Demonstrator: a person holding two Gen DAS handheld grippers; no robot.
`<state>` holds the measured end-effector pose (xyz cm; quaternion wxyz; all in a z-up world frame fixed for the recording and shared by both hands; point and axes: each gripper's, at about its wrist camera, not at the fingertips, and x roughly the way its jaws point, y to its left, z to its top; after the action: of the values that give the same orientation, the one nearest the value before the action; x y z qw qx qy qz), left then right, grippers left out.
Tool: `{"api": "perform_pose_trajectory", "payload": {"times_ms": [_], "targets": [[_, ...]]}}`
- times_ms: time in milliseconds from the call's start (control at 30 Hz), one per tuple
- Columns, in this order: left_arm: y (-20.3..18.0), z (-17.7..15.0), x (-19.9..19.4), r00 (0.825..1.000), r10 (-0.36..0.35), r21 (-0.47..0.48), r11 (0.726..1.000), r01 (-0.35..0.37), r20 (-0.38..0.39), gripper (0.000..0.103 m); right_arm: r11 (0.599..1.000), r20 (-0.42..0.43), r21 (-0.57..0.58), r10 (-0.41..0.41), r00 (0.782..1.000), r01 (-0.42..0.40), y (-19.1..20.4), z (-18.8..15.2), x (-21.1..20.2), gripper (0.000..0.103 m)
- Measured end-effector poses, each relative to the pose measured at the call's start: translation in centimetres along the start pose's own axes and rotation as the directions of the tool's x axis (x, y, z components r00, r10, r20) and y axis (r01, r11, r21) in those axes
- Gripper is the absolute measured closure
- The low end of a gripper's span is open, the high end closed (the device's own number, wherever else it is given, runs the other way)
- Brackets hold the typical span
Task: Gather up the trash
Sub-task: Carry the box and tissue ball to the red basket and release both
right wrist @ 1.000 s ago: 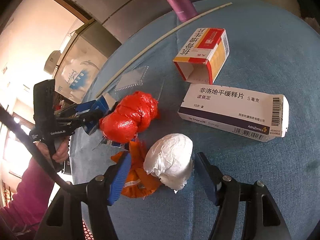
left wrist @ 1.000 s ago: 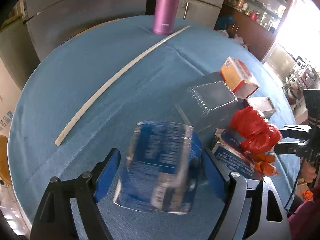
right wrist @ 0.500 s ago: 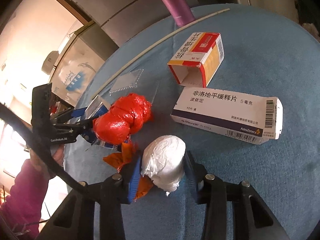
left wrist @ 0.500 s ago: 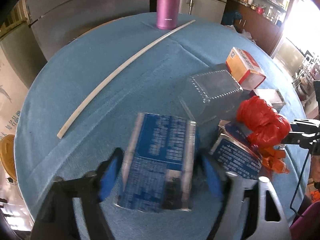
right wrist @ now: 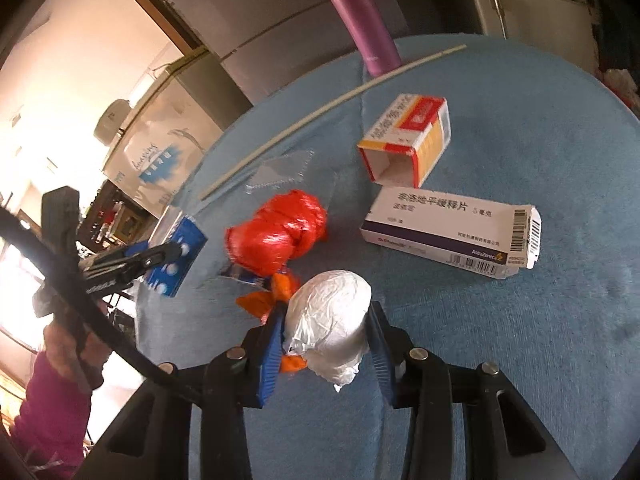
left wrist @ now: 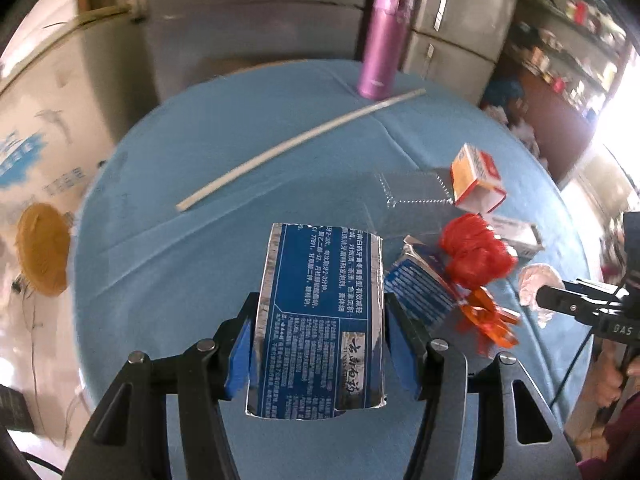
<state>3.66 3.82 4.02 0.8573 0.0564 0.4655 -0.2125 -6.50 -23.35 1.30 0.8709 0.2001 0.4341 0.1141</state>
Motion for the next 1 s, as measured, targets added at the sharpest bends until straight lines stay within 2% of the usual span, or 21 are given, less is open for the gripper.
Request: {"api": "perform_pose_trajectory", "payload": {"times_ms": [133,267,433,600,800,900,1000], "targets": [[-0.9,-2.7,-5.3,0.999,0.029,-0.049,0.998,-0.026,0.044,0.042,0.999,0.012,-0.043,0.033,0.999,-0.033,1.8,-0.6,-1.4,0.061],[-1.8,-5.7,-9.5,0.997,0.065,-0.106,0.993,-0.060,0.042,0.042,0.992,-0.002,-0.093,0.090,0.996,-0.090,4.4,-1.7,-2.3,0.061],[-0.4,-11.4,-14.1,0.991,0.136,-0.224,0.966,-0.130,0.014,0.042,0.969,-0.067,-0.167,0.172,0.983,-0.181,8.5,-4.0,-2.2,0.061],[2.3,-18.9,-17.1,0.979,0.194,-0.371,0.906,-0.205,-0.066,0.042,0.924,-0.200,-0.250,0.245,0.949,-0.291,13.8,-7.2,-0.2,0.061],[5.2,-26.8,-17.6,0.961,0.197,-0.503,0.821,-0.270,-0.195,0.042,0.838,-0.362,-0.368,0.270,0.893,-0.402,21.1,-12.2,2.1,0.061],[6.0,-29.3,-16.7,0.950,0.190,-0.523,0.799,-0.296,-0.248,0.042,0.794,-0.429,-0.422,0.250,0.868,-0.437,24.1,-14.9,3.4,0.061],[6.5,-31.1,-15.7,0.942,0.174,-0.534,0.787,-0.308,-0.288,0.042,0.767,-0.476,-0.457,0.216,0.852,-0.450,25.9,-17.2,4.7,0.061]]}}
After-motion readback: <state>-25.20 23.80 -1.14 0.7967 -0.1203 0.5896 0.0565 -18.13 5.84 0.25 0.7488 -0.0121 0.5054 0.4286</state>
